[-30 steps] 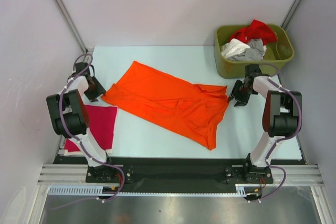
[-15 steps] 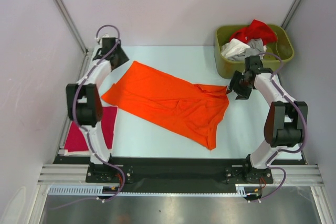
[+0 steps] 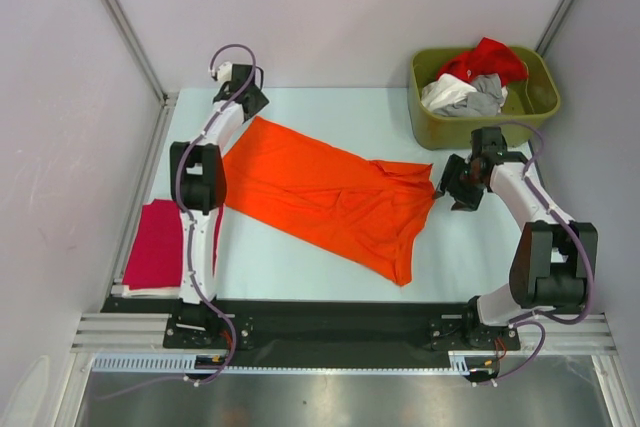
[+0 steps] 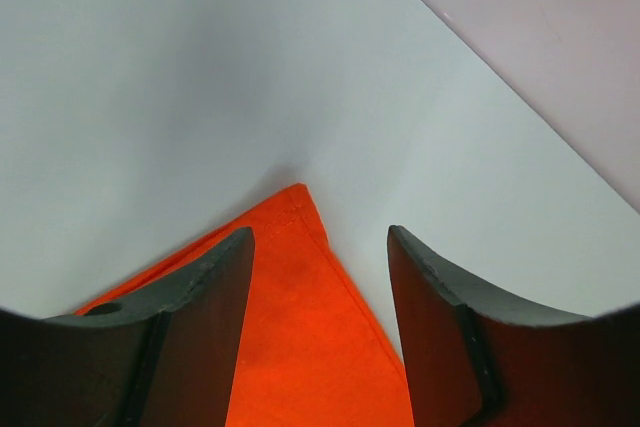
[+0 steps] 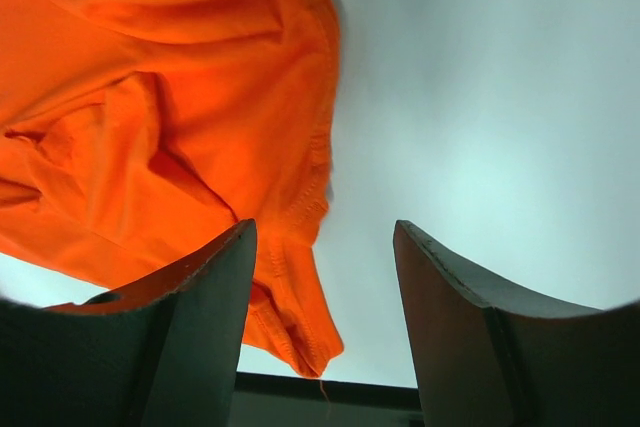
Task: Fold and stack the t-shirts
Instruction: Fold the tshirt
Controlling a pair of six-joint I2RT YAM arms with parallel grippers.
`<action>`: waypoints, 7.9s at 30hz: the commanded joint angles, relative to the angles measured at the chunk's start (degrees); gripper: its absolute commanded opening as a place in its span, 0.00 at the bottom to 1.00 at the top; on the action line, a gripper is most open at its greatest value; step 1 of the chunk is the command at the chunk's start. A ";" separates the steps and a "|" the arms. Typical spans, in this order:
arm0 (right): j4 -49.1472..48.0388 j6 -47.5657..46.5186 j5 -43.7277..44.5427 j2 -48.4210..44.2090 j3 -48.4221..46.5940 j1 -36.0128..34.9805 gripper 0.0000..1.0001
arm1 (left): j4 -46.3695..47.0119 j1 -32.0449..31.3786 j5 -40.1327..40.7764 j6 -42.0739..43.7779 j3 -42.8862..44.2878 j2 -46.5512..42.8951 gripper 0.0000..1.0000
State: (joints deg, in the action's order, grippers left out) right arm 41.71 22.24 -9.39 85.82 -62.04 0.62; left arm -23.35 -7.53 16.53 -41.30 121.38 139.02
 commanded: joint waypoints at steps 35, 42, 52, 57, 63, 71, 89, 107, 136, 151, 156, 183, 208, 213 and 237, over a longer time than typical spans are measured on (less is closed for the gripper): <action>-6.29 0.17 -8.10 -9.01 11.77 8.69 0.63 | -22.09 -1.70 0.78 -14.61 16.34 13.30 0.10; -6.47 -0.27 -8.80 -6.72 8.88 8.69 0.63 | -20.68 -1.96 3.68 -5.04 13.62 8.47 0.00; -7.78 0.61 -8.11 0.04 2.28 7.03 0.63 | -14.53 -2.58 5.35 5.52 3.08 -4.10 0.00; -9.98 1.57 -3.54 7.14 -2.82 6.23 0.61 | -13.38 -2.58 3.86 5.44 0.53 -6.13 0.00; -21.22 2.10 0.07 12.96 -6.86 3.69 0.55 | -12.24 -2.58 1.75 6.67 0.08 -7.27 0.00; -41.10 11.95 2.09 15.78 -1.50 0.53 0.62 | -9.34 -3.46 -0.45 6.67 -3.96 -9.12 0.00; -35.04 13.80 18.44 22.37 -5.98 -6.07 0.42 | -7.23 -3.72 -2.65 6.67 -6.42 -9.47 0.00; -23.63 8.17 18.79 12.45 -12.22 -9.85 0.00 | -4.69 -2.93 -5.11 10.27 -6.25 -8.68 0.00; -4.45 9.84 -4.06 -8.21 -6.78 -16.53 0.00 | 0.68 3.31 -10.91 12.21 -14.50 -16.41 0.00; -4.01 11.16 -10.03 -12.34 0.51 -20.05 0.00 | 0.94 7.35 -14.77 14.23 -24.35 -20.63 0.00; -3.92 11.69 -11.00 -12.43 2.54 -20.22 0.00 | 1.99 7.35 -14.69 13.62 -27.42 -21.07 0.00; -1.73 7.12 -21.72 -6.02 10.89 -20.40 0.34 | -2.57 13.33 -20.92 16.43 -28.57 -26.70 0.56; -26.86 22.93 -20.76 32.47 -24.61 -23.65 0.25 | -2.74 6.56 -32.88 15.90 -26.03 -18.09 0.43; -27.65 24.08 -21.38 35.99 -26.91 -26.11 0.20 | -5.47 7.35 -31.74 16.95 -26.02 -17.03 0.42; -26.60 23.20 -26.21 42.42 -28.93 -33.58 0.19 | -8.81 14.47 -22.42 23.99 -31.56 -23.27 0.43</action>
State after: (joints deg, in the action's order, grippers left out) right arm 14.61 46.48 -33.89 130.52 -91.46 -31.66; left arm -31.55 6.00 -8.27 -19.42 88.53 119.96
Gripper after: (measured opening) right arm 0.191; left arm 0.420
